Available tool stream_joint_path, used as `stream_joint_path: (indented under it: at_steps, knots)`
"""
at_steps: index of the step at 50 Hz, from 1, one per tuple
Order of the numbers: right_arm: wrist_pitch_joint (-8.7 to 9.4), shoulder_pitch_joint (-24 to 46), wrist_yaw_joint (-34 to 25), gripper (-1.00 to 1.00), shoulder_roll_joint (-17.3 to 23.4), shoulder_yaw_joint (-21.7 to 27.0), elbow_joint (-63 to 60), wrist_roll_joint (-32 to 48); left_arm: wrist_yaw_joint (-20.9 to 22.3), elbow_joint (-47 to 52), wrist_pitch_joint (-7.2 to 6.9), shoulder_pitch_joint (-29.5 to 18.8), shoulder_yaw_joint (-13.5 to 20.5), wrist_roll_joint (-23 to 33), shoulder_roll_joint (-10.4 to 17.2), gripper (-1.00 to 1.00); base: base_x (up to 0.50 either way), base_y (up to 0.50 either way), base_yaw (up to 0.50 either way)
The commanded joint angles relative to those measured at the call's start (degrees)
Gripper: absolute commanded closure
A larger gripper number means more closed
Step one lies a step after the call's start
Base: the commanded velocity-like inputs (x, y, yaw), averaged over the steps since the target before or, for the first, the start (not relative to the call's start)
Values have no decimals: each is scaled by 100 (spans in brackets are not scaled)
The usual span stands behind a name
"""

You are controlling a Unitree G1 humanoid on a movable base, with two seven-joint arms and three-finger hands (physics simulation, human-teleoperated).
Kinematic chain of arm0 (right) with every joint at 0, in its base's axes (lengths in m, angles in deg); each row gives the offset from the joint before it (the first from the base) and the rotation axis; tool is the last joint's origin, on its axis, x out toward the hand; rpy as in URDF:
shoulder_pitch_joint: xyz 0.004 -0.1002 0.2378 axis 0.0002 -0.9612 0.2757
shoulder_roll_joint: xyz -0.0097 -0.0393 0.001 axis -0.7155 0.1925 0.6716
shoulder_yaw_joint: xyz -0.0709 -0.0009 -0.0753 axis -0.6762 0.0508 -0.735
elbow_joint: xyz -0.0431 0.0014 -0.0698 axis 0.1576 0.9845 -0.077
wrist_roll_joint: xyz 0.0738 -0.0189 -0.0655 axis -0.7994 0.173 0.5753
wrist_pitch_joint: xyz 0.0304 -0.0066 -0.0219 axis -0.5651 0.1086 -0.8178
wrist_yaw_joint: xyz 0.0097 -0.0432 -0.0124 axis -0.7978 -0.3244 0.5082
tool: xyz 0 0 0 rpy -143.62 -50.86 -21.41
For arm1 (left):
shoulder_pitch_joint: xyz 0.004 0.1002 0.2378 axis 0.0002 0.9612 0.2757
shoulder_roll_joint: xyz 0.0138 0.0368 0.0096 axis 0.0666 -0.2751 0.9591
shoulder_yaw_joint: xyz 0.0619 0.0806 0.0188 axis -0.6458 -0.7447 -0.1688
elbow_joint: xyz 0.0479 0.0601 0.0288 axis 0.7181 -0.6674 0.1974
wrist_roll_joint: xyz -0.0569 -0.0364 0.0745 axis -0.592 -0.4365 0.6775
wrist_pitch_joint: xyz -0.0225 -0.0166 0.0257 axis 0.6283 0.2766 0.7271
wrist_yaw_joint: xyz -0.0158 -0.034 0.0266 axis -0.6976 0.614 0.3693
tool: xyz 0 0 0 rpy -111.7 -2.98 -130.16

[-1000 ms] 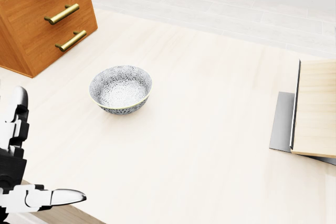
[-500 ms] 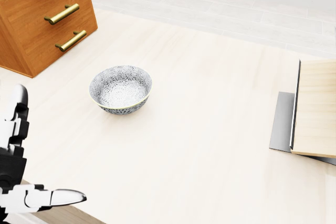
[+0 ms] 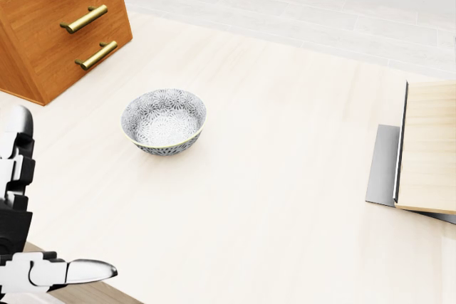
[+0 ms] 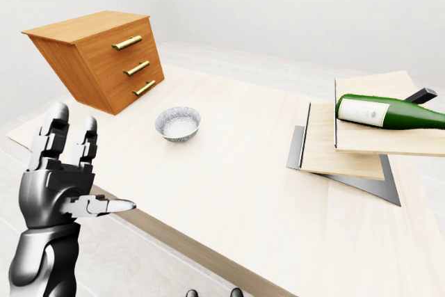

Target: Put the wine bottle on the wine rack.

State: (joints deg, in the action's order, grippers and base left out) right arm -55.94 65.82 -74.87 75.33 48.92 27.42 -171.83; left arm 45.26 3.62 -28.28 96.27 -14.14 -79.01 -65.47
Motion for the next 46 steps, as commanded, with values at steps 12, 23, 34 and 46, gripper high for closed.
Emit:
stream_joint_path:
  at_steps: [12,23,34,46]
  knots:
    - [0,-327,1157,-100,91,425,-1467,-1532,21,12,0,18,-14,18,-21,-100,0,0,0]
    - [0,-538,1945,-100,290,771,-2147,-2597,13,-11,0,27,-50,28,-36,-100,0,0,0]
    - [0,-290,1857,-100,392,810,-2370,-2653,34,128,0,85,10,-53,-26,-100,0,0,0]
    - [0,-277,1736,-100,475,953,-2586,-2653,56,108,0,89,42,-51,-38,-100,0,0,0]
